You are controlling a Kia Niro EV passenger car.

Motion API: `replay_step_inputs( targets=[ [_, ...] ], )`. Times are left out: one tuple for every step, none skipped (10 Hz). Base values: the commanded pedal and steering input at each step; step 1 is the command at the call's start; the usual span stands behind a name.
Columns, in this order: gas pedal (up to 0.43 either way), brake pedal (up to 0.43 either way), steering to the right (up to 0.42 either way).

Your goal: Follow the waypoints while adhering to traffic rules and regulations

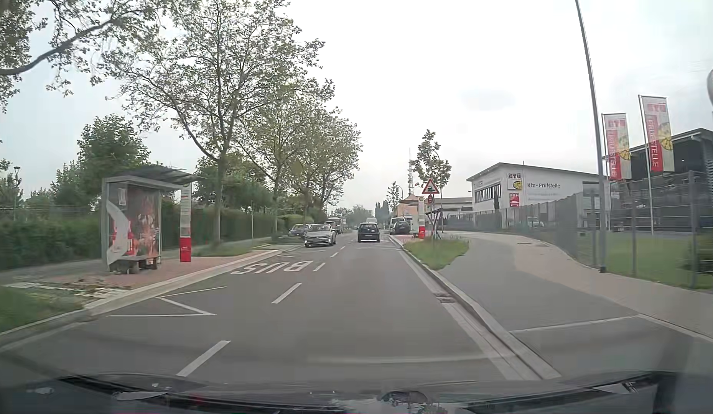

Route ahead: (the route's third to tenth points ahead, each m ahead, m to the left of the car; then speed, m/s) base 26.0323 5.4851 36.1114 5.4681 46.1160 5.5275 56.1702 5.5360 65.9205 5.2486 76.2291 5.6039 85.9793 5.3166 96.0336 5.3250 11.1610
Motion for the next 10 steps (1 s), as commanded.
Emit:
replay_step_inputs(
  targets=[
    [0.098, 0.0, -0.002],
    [0.098, 0.0, -0.002],
    [0.11, 0.0, -0.002],
    [0.118, 0.0, -0.002],
    [0.118, 0.0, -0.002],
    [0.118, 0.0, -0.002],
    [0.118, 0.0, -0.002],
    [0.13, 0.0, -0.001],
    [0.13, 0.0, -0.002],
    [0.13, 0.0, -0.002]
  ],
)
